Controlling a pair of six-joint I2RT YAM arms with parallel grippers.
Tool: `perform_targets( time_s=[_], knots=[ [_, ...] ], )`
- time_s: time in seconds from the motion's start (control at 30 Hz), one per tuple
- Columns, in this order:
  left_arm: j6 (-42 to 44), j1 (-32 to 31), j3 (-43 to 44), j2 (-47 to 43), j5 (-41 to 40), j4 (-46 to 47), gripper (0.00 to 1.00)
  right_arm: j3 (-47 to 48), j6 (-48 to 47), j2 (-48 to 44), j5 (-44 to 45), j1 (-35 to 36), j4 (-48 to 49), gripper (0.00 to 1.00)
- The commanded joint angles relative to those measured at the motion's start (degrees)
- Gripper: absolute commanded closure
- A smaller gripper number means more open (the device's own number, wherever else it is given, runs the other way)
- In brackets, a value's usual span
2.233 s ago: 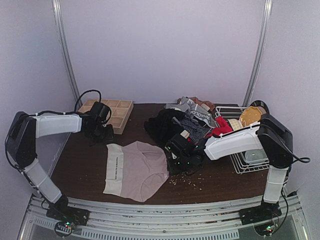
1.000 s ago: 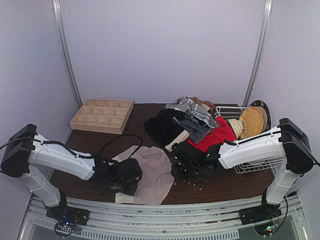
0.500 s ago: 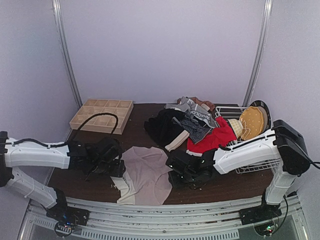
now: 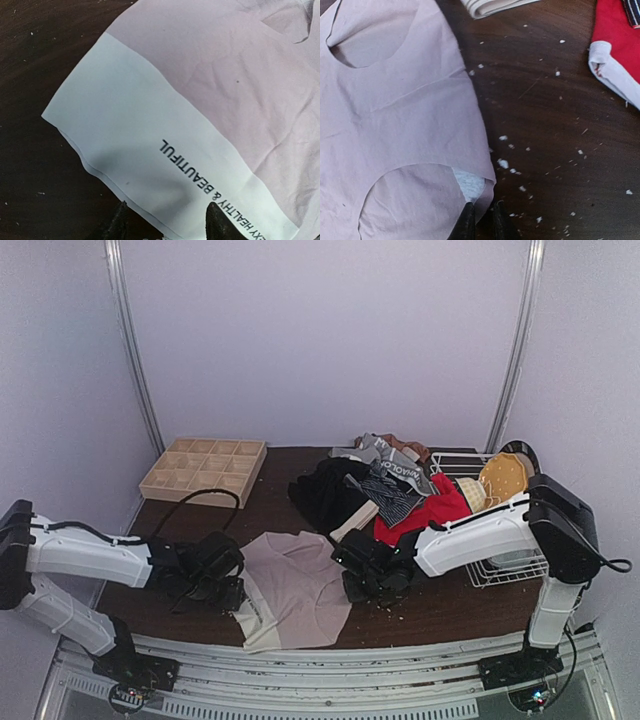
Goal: Roll the underwear
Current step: Smooth out the underwear at the center of the board.
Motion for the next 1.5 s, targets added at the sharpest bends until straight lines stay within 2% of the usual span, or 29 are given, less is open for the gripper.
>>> perform_targets(
  time_s=[0.0,0.17,0.4,0.5,0.63,0.77,0.93,1.1,1.23,1.33,1.47],
  knots=[
    [1.38,2.35,-0.29,2.14,-0.17,5.64,0.51,-0.75,-1.82,0.68,2.85,-2.61,-5.47,0.87],
    [2.24,5.66,0.53,3.93,-0.11,7.41,0.54,-0.74,-2.93,-2.41,3.16,-3.36,-6.48,0.85],
    [3.09,8.27,0.39,0.97,1.51,5.89,0.57,-1.47,-2.65,-9.27,2.40,-1.53,-6.68,0.63],
    [2.42,5.08,-1.10,-4.54,4.50,4.09,0.51,-2.31,-2.00,-11.71,2.25,1.23,-6.35,0.56],
    [-1.32,-2.17,-2.10,-10.72,1.31,-0.89,0.44,-2.90,-0.97,-11.87,-0.56,7.08,-2.65,0.55],
    [-0.78,-0.20,-4.04,-11.71,-1.04,0.80,0.43,1.57,-1.94,-6.43,0.06,13.67,-1.79,0.57],
    [4.14,7.47,-1.91,-6.78,4.20,8.94,0.47,8.54,-2.49,1.26,0.53,15.97,-2.15,0.62],
    [7.12,9.81,3.52,5.74,5.54,14.84,0.59,12.32,-2.58,6.62,1.76,16.31,-4.45,0.67],
    [6.48,12.74,4.24,14.35,6.65,18.17,0.69,10.58,-1.58,6.88,4.24,16.44,-7.46,0.69],
    [5.71,15.78,3.45,17.56,7.38,20.48,0.76,8.43,-1.28,6.09,6.25,16.42,-8.97,0.69],
    [6.09,18.66,3.40,19.75,7.99,21.47,0.79,7.53,-1.59,5.98,8.55,16.47,-11.00,0.70]
  ],
)
